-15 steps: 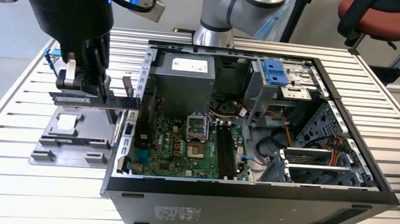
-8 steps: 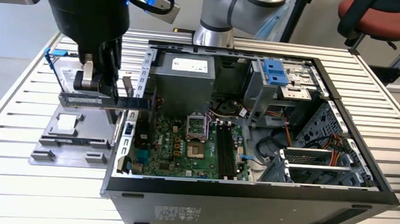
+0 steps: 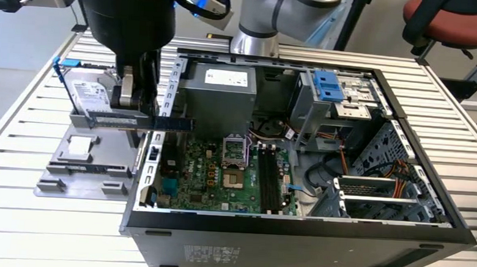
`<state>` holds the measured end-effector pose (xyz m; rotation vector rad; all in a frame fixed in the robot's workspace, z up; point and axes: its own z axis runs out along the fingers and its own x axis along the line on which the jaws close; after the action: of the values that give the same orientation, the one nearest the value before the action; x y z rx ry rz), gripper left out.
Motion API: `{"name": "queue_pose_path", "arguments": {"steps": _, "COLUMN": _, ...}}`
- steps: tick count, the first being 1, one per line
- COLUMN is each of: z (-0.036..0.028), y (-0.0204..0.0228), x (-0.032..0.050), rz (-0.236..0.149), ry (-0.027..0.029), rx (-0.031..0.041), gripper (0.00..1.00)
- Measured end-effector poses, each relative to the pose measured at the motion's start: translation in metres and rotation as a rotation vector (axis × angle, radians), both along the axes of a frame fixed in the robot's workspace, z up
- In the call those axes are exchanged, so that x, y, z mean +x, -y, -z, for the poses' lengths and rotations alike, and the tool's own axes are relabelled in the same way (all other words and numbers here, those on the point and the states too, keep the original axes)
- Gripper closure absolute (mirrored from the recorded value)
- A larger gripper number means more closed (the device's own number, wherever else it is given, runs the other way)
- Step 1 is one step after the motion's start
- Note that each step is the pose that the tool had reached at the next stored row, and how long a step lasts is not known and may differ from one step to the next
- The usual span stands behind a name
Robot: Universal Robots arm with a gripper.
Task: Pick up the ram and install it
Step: 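Pick up the ram and move it above insertion slot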
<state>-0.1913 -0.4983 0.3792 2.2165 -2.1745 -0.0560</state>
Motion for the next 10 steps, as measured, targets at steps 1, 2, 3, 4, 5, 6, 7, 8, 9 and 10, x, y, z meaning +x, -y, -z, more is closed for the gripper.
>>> {"name": "queue_pose_path", "arguments": {"steps": 1, "z": 0.0, "y": 0.0, "x": 0.0026, "rz": 0.0, "ry": -0.0005, "rx": 0.0001, "gripper": 1.0}}
{"name": "queue_pose_path", "arguments": {"steps": 2, "z": 0.0, "y": 0.0, "x": 0.0049, "rz": -0.001, "ry": -0.0009, "rx": 0.0001, "gripper": 1.0}}
{"name": "queue_pose_path", "arguments": {"steps": 3, "z": 0.0, "y": 0.0, "x": 0.007, "rz": -0.001, "ry": -0.0011, "rx": 0.0001, "gripper": 1.0}}
{"name": "queue_pose_path", "arguments": {"steps": 4, "z": 0.0, "y": 0.0, "x": 0.0086, "rz": -0.001, "ry": -0.0012, "rx": 0.0, "gripper": 1.0}}
{"name": "queue_pose_path", "arguments": {"steps": 5, "z": 0.0, "y": 0.0, "x": 0.0097, "rz": -0.001, "ry": -0.0012, "rx": 0.0, "gripper": 1.0}}
{"name": "queue_pose_path", "arguments": {"steps": 6, "z": 0.0, "y": 0.0, "x": 0.0104, "rz": -0.001, "ry": -0.0013, "rx": 0.0, "gripper": 1.0}}
{"name": "queue_pose_path", "arguments": {"steps": 7, "z": 0.0, "y": 0.0, "x": 0.0125, "rz": -0.001, "ry": -0.0016, "rx": 0.0, "gripper": 1.0}}
{"name": "queue_pose_path", "arguments": {"steps": 8, "z": 0.0, "y": 0.0, "x": 0.0156, "rz": -0.001, "ry": -0.0021, "rx": 0.0001, "gripper": 1.0}}
{"name": "queue_pose_path", "arguments": {"steps": 9, "z": 0.0, "y": 0.0, "x": 0.0179, "rz": -0.001, "ry": -0.0024, "rx": 0.0001, "gripper": 1.0}}
{"name": "queue_pose_path", "arguments": {"steps": 10, "z": 0.0, "y": 0.0, "x": 0.0204, "rz": -0.001, "ry": -0.0029, "rx": 0.0001, "gripper": 1.0}}
